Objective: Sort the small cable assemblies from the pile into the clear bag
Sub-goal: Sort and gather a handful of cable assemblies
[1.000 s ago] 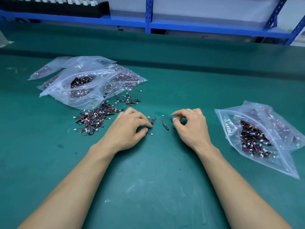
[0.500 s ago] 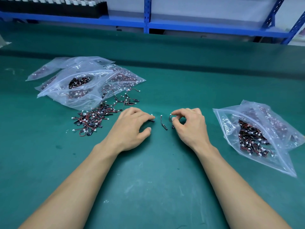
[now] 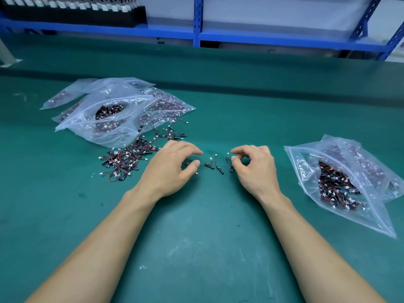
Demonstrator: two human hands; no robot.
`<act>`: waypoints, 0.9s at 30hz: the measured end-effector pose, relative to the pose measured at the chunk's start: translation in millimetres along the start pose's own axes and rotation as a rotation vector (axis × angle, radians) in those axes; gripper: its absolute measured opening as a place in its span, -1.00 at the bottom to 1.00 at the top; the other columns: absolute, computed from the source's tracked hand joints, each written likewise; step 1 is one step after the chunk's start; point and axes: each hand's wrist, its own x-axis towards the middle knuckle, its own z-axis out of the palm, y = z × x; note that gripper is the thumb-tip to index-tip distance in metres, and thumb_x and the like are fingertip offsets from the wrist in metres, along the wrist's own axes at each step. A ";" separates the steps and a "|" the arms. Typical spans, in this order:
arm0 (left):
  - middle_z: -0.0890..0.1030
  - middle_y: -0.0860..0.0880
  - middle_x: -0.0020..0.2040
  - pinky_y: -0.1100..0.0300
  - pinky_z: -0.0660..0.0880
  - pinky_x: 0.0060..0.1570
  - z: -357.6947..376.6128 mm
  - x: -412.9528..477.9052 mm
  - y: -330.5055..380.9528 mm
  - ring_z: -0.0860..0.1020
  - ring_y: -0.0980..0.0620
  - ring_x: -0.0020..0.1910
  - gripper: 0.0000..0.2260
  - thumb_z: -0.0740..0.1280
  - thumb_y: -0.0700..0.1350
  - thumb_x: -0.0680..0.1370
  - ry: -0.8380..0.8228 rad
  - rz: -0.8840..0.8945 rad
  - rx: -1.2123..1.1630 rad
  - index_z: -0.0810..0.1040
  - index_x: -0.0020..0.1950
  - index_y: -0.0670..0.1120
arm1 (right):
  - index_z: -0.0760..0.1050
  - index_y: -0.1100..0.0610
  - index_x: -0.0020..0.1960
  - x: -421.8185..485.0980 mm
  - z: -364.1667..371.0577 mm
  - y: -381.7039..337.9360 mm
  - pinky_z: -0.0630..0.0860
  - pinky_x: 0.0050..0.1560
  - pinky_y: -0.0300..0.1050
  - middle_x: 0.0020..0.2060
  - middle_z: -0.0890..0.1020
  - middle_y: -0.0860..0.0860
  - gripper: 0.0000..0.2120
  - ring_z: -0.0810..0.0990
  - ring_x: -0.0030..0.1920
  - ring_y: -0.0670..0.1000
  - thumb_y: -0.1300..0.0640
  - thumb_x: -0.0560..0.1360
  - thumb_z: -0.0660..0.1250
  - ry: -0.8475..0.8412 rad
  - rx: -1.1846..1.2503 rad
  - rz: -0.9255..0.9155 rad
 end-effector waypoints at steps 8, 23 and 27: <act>0.30 0.01 0.48 -0.01 0.33 0.29 -14.8 62.2 -32.3 0.33 -0.16 0.35 -0.39 0.27 -0.23 0.50 -0.358 -0.131 0.586 0.31 0.51 0.18 | 0.63 -0.07 -0.01 -0.7 -1.6 -3.8 0.46 0.19 0.10 -0.20 0.63 -0.23 -0.85 0.43 0.07 -0.06 0.14 0.51 0.35 0.038 0.045 0.012; 0.68 -0.06 0.06 -0.05 0.53 0.00 -38.6 73.6 -37.0 0.60 -0.15 0.09 -0.79 0.31 -0.26 0.56 0.085 -0.044 0.360 0.67 0.11 -0.08 | 0.64 -0.04 0.03 -1.6 -2.2 -1.3 0.44 0.21 0.09 -0.19 0.64 -0.21 -0.84 0.45 0.07 -0.04 0.15 0.51 0.35 0.034 0.059 0.018; 0.70 0.01 -0.03 0.08 0.55 0.03 -52.7 57.9 -19.7 0.64 -0.03 -0.07 -0.85 0.39 -0.26 0.54 0.272 -0.005 0.154 0.69 0.06 -0.10 | 0.63 -0.04 0.03 -1.2 -1.8 -1.5 0.44 0.22 0.10 -0.18 0.64 -0.20 -0.84 0.46 0.07 -0.02 0.16 0.52 0.34 0.030 0.060 0.020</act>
